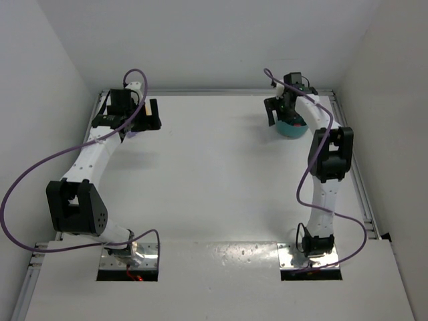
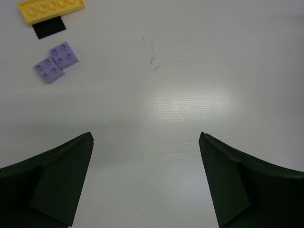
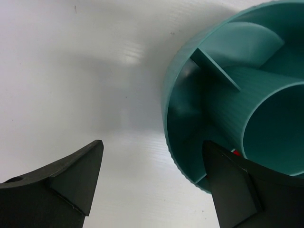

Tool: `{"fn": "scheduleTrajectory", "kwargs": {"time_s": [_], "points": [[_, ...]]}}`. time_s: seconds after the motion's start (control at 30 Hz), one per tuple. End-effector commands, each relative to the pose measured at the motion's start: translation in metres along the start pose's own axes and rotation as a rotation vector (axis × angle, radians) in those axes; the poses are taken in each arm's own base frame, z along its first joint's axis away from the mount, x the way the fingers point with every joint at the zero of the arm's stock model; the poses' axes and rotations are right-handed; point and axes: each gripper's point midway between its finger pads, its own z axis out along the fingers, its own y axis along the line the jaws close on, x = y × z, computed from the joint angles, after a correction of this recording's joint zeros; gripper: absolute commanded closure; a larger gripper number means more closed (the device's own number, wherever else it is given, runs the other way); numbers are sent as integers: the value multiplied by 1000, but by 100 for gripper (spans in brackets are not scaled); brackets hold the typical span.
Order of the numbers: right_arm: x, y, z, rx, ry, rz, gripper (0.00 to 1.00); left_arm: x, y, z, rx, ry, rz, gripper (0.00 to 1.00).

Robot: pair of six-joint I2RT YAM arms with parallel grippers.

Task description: Sort the legos into containers by color

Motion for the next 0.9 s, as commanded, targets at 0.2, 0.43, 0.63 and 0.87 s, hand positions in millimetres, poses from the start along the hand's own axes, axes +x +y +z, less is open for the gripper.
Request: {"fn": "scheduleTrajectory", "kwargs": {"time_s": [0.2, 0.43, 0.63, 0.87], "points": [[-7, -14, -45, 39, -54, -64, 15, -14, -8, -5, 24, -48, 8, 0], [0, -22, -52, 61, -35, -86, 15, -14, -8, -5, 24, -48, 8, 0], [8, -17, -55, 15, -29, -88, 15, -16, -9, -8, 25, -57, 9, 0], [-11, 2, -72, -76, -152, -91, 15, -12, -8, -6, 24, -48, 8, 0]]}}
